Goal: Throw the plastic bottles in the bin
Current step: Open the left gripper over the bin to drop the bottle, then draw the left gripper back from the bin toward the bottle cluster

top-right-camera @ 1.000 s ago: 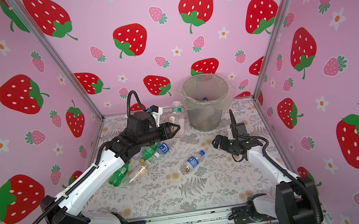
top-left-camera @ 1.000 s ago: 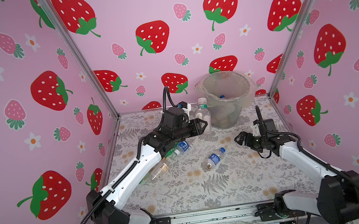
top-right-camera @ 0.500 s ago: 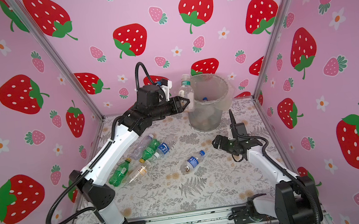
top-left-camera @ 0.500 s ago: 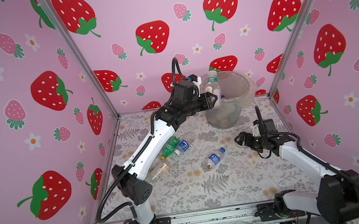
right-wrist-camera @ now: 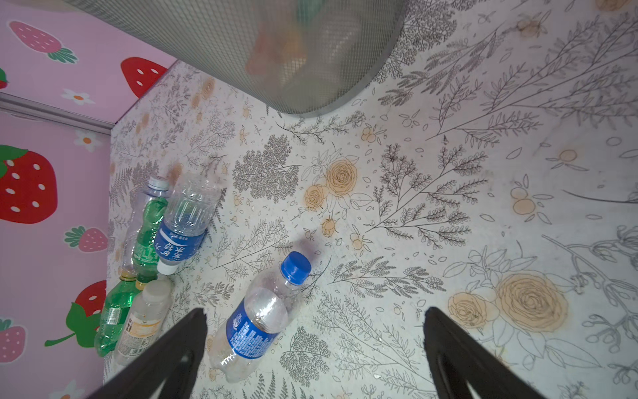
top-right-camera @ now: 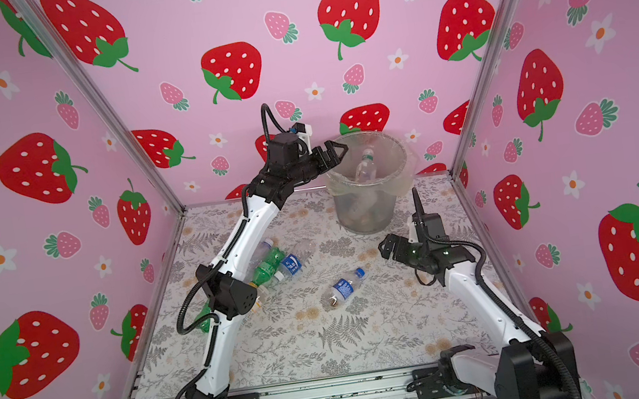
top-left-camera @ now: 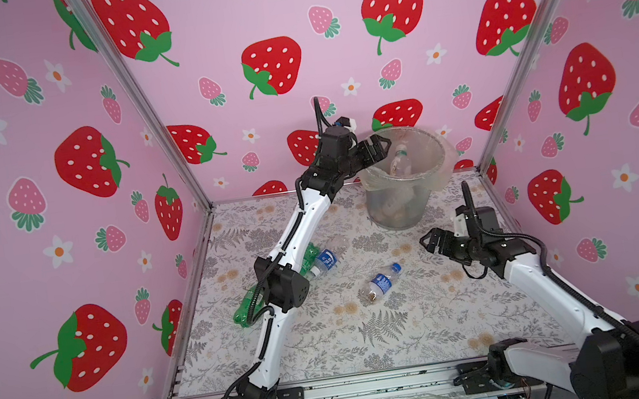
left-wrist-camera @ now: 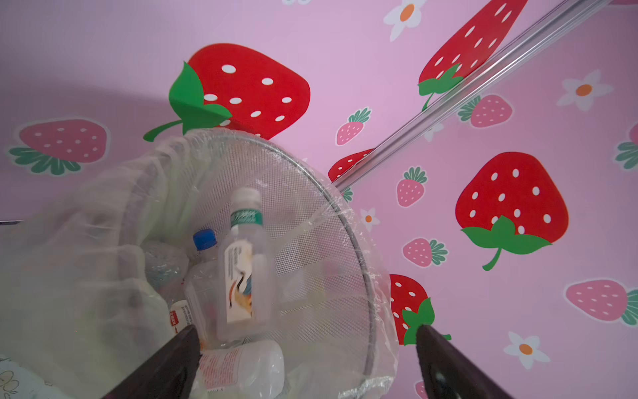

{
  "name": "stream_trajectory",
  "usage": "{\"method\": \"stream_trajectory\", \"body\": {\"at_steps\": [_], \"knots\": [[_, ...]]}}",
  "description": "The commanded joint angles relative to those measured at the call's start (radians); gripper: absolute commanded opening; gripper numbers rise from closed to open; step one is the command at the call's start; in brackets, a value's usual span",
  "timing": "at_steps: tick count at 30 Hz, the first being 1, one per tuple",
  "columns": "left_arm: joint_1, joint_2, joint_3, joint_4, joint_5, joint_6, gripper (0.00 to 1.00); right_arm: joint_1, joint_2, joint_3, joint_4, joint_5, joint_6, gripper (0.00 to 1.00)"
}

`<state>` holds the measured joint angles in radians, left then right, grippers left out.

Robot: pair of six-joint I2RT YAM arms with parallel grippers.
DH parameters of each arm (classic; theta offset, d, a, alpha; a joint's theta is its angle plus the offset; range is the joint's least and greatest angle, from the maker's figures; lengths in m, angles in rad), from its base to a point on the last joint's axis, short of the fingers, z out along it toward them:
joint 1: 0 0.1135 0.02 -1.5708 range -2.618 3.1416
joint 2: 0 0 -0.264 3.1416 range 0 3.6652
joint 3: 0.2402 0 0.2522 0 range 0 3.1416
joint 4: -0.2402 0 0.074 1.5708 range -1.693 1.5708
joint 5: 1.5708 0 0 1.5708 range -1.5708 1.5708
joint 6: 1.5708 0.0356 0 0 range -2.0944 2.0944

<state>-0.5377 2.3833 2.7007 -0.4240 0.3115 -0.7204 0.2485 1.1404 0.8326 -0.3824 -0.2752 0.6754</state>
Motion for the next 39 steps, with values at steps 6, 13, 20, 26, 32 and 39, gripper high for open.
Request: {"method": "stream_trajectory", "body": {"at_steps": [6,13,20,26,32,39], "knots": [[-0.047,-0.278,-0.099,0.111,0.018,0.037,0.99,0.001,-0.004,0.01,-0.057,0.019,-0.011,0.99],[-0.053,-0.433,-0.272,0.076,0.036,0.104,0.99,0.0,-0.054,-0.022,-0.065,0.028,0.011,0.99],[-0.05,-0.613,-0.56,0.067,-0.005,0.181,0.99,0.0,-0.079,-0.043,-0.061,0.026,0.028,0.99],[-0.042,-0.721,-0.71,0.025,-0.031,0.235,0.99,0.002,-0.087,-0.059,-0.067,0.073,0.071,0.99],[-0.01,-0.835,-0.879,0.017,-0.044,0.242,0.99,0.003,-0.173,-0.123,0.01,0.09,0.145,0.99],[0.032,-0.934,-1.028,-0.037,-0.063,0.269,0.99,0.016,-0.16,-0.123,-0.005,0.109,0.187,0.99]]}}
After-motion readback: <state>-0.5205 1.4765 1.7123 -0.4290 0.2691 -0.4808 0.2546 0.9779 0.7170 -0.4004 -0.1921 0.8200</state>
